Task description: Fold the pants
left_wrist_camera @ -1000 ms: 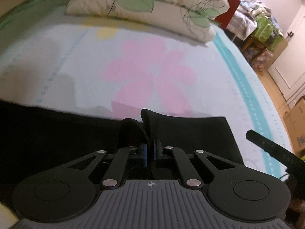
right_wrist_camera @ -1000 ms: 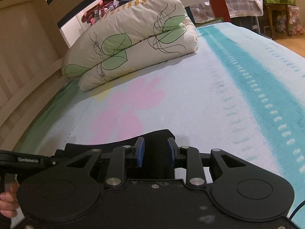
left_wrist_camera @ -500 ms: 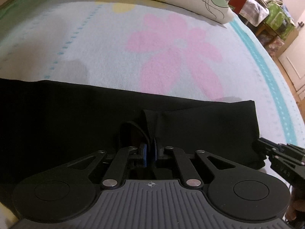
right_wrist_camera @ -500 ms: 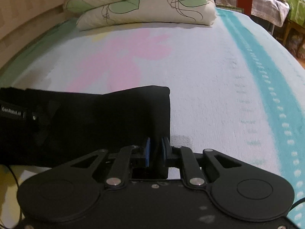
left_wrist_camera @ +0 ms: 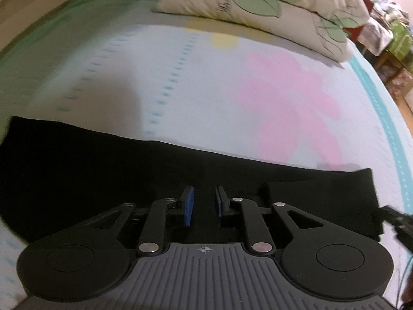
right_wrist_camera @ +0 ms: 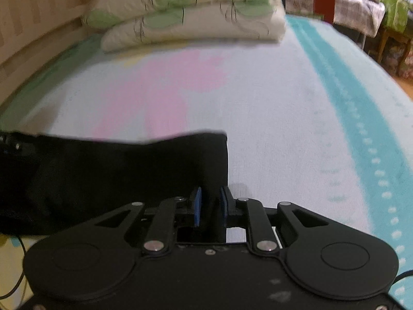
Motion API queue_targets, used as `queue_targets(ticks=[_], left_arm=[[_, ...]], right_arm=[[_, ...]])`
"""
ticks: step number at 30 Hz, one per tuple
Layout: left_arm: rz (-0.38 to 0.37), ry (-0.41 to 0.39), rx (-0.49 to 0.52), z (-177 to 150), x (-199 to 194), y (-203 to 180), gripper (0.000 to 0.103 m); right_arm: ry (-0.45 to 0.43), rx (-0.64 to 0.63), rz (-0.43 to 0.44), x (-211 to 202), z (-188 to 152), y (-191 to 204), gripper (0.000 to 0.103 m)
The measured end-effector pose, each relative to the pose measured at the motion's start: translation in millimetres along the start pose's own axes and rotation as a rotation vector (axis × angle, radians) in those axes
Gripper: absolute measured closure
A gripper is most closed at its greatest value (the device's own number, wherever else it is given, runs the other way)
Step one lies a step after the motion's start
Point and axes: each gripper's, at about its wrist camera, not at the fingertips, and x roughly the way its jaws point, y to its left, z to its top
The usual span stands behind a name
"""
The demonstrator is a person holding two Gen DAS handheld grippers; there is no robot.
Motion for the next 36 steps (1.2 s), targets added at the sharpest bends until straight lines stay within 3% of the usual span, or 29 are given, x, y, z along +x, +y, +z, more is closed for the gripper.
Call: queue_targets(ticks=[5, 10, 14, 20, 22, 26, 30, 33, 36], left_arm=[[0.102, 0.003, -0.017, -1, -12, 44, 0.079], [0.119, 0.013, -0.067, -4, -24, 79, 0.078], [0.137, 0.009, -0.053, -9, -32, 100, 0.073], [0.159, -0.010, -0.048, -21, -41, 138, 0.068], [0.155, -0.016, -0.067, -25, -42, 153, 0.066], [0.153, -0.016, -0.139, -34, -41, 184, 0.060], [0.137, -0.015, -0.227, -41, -39, 208, 0.060], [0.126, 0.014, -0.235, -44, -34, 213, 0.060], [0.127, 0.041, -0.194, -46, -30, 214, 0.060]], right_arm=[[-0.096, -0.016, 0.065, -22, 9, 26, 0.080], [-0.096, -0.048, 0.164, -17, 11, 75, 0.072], [-0.072, -0.118, 0.237, -8, 8, 124, 0.072], [0.075, -0.159, 0.235, 25, -5, 169, 0.072], [0.114, -0.185, 0.198, 36, -13, 178, 0.070], [0.064, -0.285, 0.132, 36, -22, 195, 0.070], [0.062, -0.263, 0.124, 30, -11, 202, 0.070], [-0.004, -0.239, 0.240, 12, -6, 214, 0.070], [0.025, -0.246, 0.358, 6, -9, 236, 0.070]])
